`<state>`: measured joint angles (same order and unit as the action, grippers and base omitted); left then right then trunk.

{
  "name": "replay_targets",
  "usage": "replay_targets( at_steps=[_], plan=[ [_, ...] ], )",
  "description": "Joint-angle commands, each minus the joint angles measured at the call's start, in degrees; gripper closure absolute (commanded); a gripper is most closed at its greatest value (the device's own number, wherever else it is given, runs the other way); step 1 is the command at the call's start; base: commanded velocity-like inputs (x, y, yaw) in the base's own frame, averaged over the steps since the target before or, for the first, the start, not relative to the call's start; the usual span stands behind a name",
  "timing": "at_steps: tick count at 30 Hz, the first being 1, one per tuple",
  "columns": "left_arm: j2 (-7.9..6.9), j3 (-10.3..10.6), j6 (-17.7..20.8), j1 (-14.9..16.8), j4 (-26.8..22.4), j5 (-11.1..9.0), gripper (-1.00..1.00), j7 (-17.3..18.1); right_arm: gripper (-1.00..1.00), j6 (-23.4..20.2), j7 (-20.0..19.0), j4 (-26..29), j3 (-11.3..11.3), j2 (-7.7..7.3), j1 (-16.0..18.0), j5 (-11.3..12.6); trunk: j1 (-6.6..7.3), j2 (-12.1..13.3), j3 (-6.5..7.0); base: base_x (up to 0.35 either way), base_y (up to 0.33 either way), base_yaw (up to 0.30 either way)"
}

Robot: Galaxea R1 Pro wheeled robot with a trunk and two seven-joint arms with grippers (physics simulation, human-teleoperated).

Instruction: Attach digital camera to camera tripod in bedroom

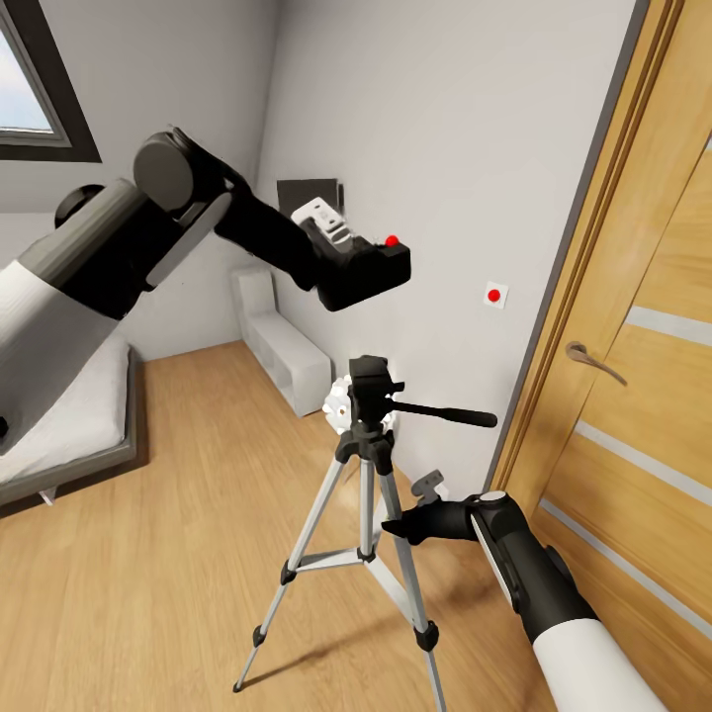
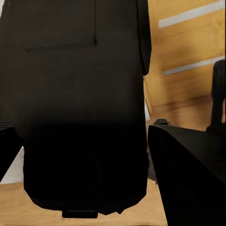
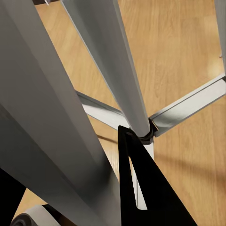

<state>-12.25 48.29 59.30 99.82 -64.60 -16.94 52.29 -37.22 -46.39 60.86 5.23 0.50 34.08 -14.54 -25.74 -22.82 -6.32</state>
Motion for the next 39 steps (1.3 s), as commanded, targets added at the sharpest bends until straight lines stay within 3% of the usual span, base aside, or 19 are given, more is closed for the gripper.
replay_targets(
  at_steps=[1,9,15,16,18,21,29,39],
  plan=[
    [-0.39,0.06,-0.09,0.11,-0.46,0.38,1.00,1.34,1.00,-0.75,-0.51,-0.13,-0.03,0.04,0.02,-1.02,-0.05,-0.10,-0.15,0.000,0.000,0.000],
    [-2.42,-0.07,-0.05,0.11,-2.08,-0.37,1.00,9.14,1.00,-0.75,-0.46,-0.13,-0.04,0.03,0.02,-1.02,-0.05,-0.10,-0.15,0.000,0.000,0.000],
    [-2.98,-0.11,0.08,0.11,-1.30,-1.67,1.00,14.45,1.00,-0.75,-0.54,-0.08,-0.04,0.03,0.02,-1.02,-0.05,-0.10,-0.15,0.000,0.000,0.000],
    [-3.09,-0.10,-0.01,0.11,1.62,-1.58,1.00,20.08,1.00,-0.75,-0.60,-0.05,-0.04,0.03,0.02,-1.02,-0.05,-0.10,-0.15,0.000,0.000,0.000],
    [-3.27,0.25,-0.13,0.11,3.54,-1.00,1.00,23.54,1.00,-0.75,-0.57,-0.04,-0.04,0.03,0.02,-1.02,-0.05,-0.10,-0.15,0.000,0.000,0.000],
    [-3.40,0.59,-0.51,0.11,3.93,-0.21,1.00,24.32,1.00,-0.75,-0.50,-0.04,-0.04,0.03,0.02,-1.02,-0.05,-0.10,-0.15,0.000,0.000,0.000],
    [-3.05,0.71,-5.25,0.11,4.20,7.25,1.00,24.53,1.00,-0.75,-0.37,-0.04,-0.04,0.05,0.02,-1.02,-0.05,-0.10,-0.15,0.000,0.000,0.000],
    [-2.90,0.57,-5.75,0.11,3.37,9.10,1.00,24.90,1.00,-0.76,-0.22,-0.10,-0.03,0.07,0.02,-1.07,-0.05,-0.10,-0.15,0.000,0.000,0.000]
  ],
)
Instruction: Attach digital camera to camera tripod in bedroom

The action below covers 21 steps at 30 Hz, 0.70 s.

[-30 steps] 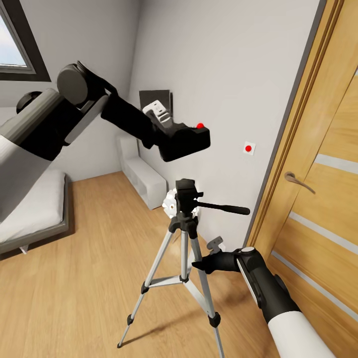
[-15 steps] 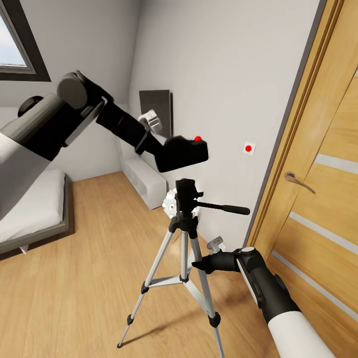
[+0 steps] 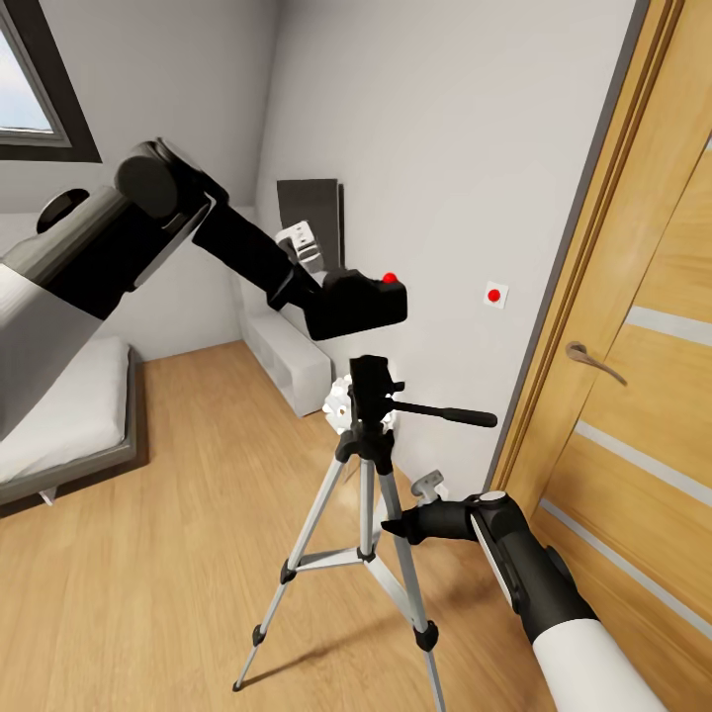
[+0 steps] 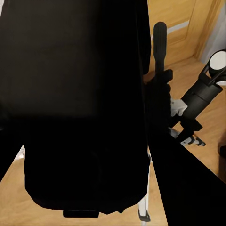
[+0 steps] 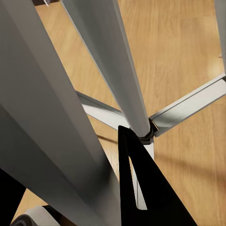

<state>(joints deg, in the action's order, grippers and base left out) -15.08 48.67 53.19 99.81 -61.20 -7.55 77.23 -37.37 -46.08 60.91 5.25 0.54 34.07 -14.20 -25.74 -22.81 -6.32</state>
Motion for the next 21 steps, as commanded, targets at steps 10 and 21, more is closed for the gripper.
replay_targets(
  at_steps=[10,21],
  plan=[
    [1.77,0.21,-5.03,0.12,-0.64,-0.36,1.00,-1.14,1.00,-0.60,-0.66,-0.10,-0.06,-0.07,0.03,-1.35,-0.05,-0.11,-0.14,0.000,0.000,0.000],
    [3.31,0.53,-11.16,-3.89,1.15,-0.13,1.00,-7.35,1.00,-0.60,-0.51,-0.09,-0.06,-0.18,0.03,-1.44,-0.05,-0.11,-0.14,0.000,0.000,0.000]
  ],
)
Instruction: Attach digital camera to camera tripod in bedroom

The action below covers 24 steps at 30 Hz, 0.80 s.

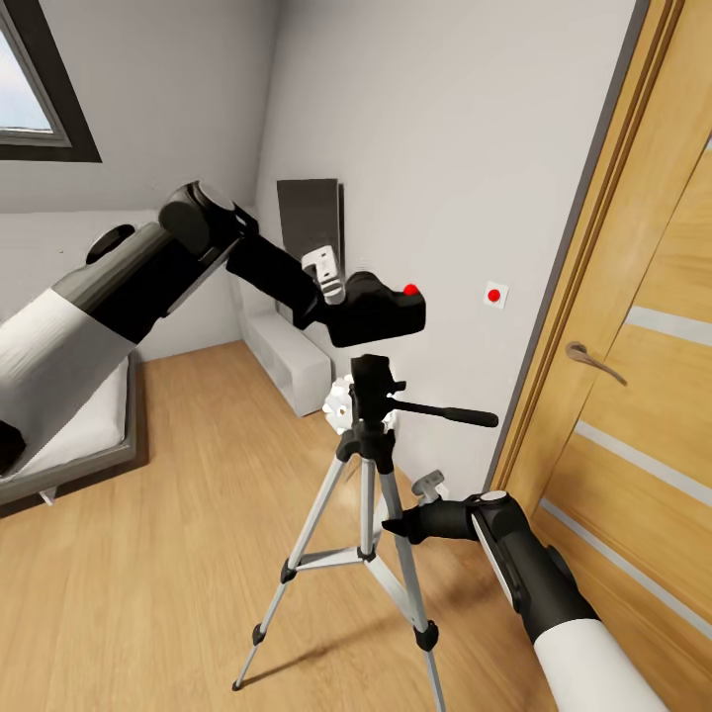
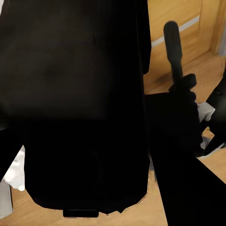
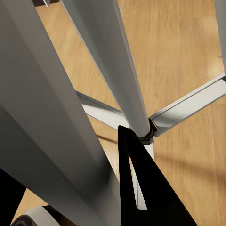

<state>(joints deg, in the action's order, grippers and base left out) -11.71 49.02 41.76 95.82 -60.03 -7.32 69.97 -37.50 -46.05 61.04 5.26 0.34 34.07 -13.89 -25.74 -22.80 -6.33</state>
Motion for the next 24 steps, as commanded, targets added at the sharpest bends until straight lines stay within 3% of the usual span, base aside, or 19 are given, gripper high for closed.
replay_targets(
  at_steps=[1,8,24],
  plan=[
    [0.18,0.24,-0.47,-0.32,0.33,-0.37,1.00,-0.68,1.00,-0.46,-0.54,-0.22,-0.07,0.02,0.03,-1.75,-0.05,-0.11,-0.14,0.000,0.000,0.000],
    [1.17,0.45,-6.13,-1.83,4.26,-0.54,1.00,-2.65,1.00,-0.46,-0.53,-0.22,-0.07,-0.03,0.03,-1.76,-0.05,-0.11,-0.14,0.000,0.000,0.000],
    [1.29,0.47,-7.05,-2.47,5.71,-0.67,1.00,-2.13,1.00,-0.47,-0.45,-0.22,-0.07,-0.07,0.03,-1.76,-0.05,-0.11,-0.14,0.000,0.000,0.000]
  ],
)
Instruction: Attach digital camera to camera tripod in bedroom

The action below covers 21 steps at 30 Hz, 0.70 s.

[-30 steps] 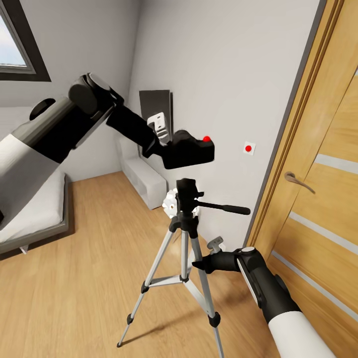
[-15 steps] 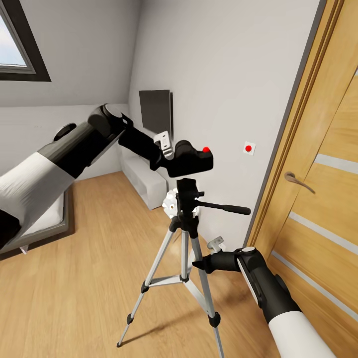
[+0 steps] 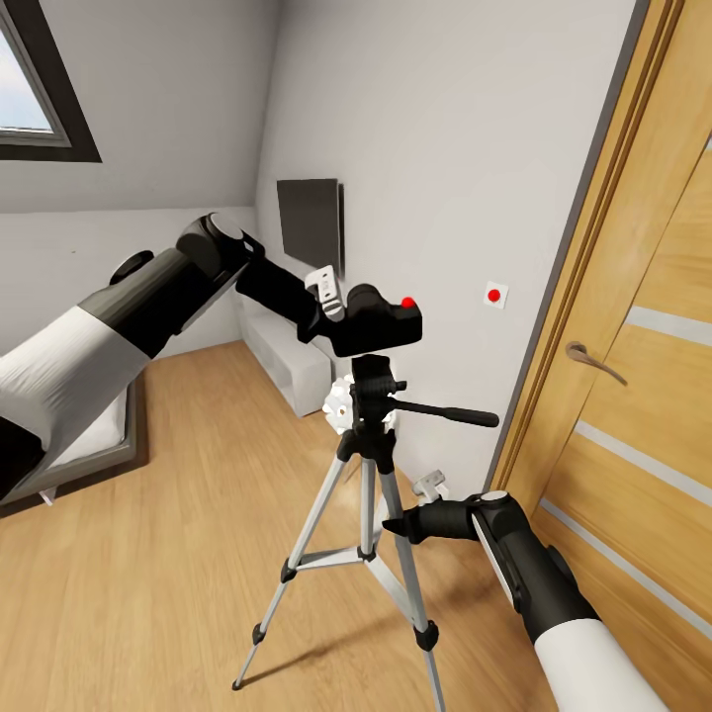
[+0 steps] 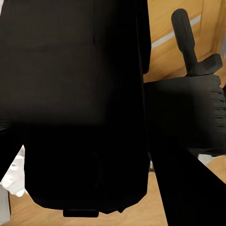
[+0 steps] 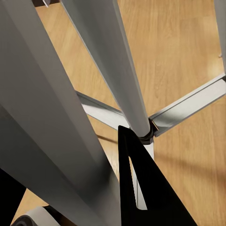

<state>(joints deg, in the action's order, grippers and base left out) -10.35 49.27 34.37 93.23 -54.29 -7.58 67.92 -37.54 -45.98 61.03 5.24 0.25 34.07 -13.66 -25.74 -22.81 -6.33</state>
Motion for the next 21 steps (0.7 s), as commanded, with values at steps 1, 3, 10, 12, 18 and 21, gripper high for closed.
replay_targets(
  at_steps=[1,3,10,12,18,21],
  plan=[
    [-0.10,0.19,0.38,0.12,-0.05,-0.45,1.00,-0.03,1.00,-0.46,-0.52,-0.21,-0.06,0.01,0.03,-2.00,-0.05,-0.11,-0.14,0.000,0.000,0.000],
    [-0.19,0.14,0.44,0.11,-0.27,-0.59,1.00,0.27,1.00,-0.44,-0.52,-0.21,-0.06,0.05,0.03,-2.04,-0.05,-0.11,-0.14,0.000,0.000,0.000],
    [-0.52,-0.50,0.66,0.11,-2.69,-0.61,1.00,5.08,1.00,-0.43,-0.52,-0.21,-0.06,0.03,0.03,-2.07,-0.05,-0.11,-0.14,0.000,0.000,0.000],
    [-0.64,-0.56,0.74,0.11,-3.22,-0.57,1.00,6.27,1.00,-0.43,-0.52,-0.21,-0.06,0.02,0.03,-2.07,-0.05,-0.11,-0.14,0.000,0.000,0.000],
    [-1.23,-0.53,0.85,0.11,-4.18,-0.49,1.00,8.16,1.00,-0.43,-0.52,-0.21,-0.06,0.02,0.03,-2.06,-0.05,-0.11,-0.14,0.000,0.000,0.000],
    [-1.37,-0.47,0.86,0.11,-4.36,-0.46,1.00,8.34,1.00,-0.43,-0.52,-0.21,-0.06,0.02,0.03,-2.07,-0.05,-0.11,-0.14,0.000,0.000,0.000]
  ],
)
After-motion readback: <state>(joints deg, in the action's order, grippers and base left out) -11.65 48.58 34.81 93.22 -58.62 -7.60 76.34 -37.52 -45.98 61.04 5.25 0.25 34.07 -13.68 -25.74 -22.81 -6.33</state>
